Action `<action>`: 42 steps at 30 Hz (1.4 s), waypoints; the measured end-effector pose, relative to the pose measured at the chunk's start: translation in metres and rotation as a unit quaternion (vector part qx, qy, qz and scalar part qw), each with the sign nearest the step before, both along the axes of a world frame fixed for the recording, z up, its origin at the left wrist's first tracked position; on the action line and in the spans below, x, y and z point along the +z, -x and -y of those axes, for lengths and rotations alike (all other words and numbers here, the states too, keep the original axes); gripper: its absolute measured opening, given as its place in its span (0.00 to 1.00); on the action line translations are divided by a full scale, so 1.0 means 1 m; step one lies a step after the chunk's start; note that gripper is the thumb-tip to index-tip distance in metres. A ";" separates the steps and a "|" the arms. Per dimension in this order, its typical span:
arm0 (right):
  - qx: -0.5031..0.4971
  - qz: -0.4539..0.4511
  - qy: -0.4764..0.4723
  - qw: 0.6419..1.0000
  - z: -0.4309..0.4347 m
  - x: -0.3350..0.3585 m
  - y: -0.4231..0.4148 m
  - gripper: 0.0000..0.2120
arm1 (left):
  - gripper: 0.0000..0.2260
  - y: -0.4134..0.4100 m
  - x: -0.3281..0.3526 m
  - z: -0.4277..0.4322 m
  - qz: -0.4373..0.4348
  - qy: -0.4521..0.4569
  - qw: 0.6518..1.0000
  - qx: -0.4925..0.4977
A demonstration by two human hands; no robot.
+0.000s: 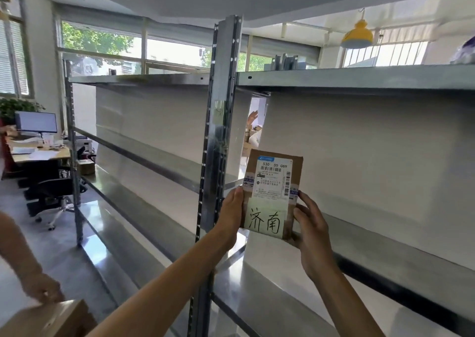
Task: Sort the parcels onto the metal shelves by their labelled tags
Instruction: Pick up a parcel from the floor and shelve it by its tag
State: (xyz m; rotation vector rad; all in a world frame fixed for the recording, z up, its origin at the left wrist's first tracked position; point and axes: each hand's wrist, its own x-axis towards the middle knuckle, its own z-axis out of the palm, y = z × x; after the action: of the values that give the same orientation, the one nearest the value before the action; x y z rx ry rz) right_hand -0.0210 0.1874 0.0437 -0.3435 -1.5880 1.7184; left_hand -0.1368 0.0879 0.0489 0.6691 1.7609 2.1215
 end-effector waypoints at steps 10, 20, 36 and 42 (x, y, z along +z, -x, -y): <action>-0.080 -0.002 0.006 0.997 0.006 0.003 0.023 0.16 | 0.19 0.035 0.001 -0.013 -0.022 -0.013 0.997 -0.071; -0.153 -0.021 0.020 0.988 0.011 0.004 0.028 0.15 | 0.15 0.053 -0.007 -0.018 0.011 -0.049 0.986 -0.160; -0.181 -0.001 0.024 0.983 0.049 -0.033 -0.041 0.17 | 0.15 -0.016 -0.047 0.026 0.041 -0.057 0.973 -0.220; -0.177 0.018 0.027 0.984 0.062 -0.050 -0.065 0.16 | 0.15 -0.045 -0.061 0.041 0.040 -0.024 0.979 -0.199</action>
State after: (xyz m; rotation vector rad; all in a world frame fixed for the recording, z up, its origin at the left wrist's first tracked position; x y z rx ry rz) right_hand 0.0442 0.1257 -0.0063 -0.6458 -1.4075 1.4863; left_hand -0.0914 0.0469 -0.0125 0.8552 1.3968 1.8914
